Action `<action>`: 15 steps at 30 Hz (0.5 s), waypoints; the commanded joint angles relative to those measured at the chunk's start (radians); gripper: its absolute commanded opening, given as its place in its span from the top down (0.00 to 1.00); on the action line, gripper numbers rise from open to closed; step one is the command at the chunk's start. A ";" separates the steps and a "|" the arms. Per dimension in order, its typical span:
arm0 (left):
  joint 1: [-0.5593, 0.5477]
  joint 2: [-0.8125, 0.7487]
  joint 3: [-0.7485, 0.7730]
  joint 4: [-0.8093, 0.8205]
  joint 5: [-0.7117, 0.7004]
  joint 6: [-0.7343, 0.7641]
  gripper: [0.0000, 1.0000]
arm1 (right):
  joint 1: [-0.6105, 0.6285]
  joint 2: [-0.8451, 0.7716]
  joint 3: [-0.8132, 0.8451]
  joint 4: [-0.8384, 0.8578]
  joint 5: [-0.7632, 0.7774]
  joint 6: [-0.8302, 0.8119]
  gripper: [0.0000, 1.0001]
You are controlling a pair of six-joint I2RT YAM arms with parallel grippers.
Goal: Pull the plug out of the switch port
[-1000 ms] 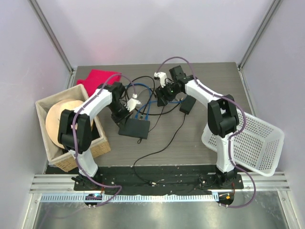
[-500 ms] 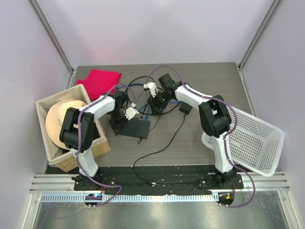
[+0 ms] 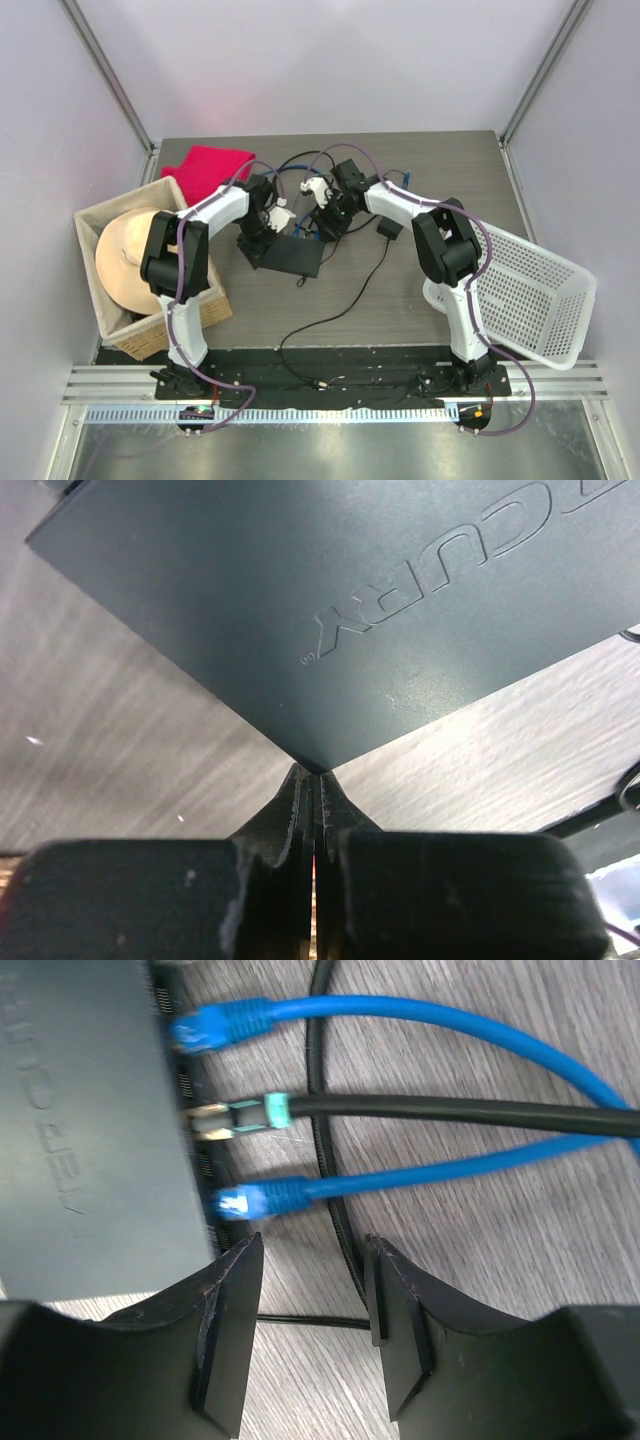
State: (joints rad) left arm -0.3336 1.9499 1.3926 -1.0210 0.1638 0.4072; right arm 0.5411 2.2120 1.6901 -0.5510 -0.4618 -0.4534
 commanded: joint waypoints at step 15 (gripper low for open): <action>0.010 -0.029 0.069 0.036 0.143 -0.096 1.00 | -0.006 -0.095 -0.102 -0.003 0.117 -0.025 0.44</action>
State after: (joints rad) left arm -0.3267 1.9804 1.4601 -1.0157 0.2367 0.3634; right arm 0.5365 2.1574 1.6142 -0.5236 -0.3672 -0.4751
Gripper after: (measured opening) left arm 0.013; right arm 0.549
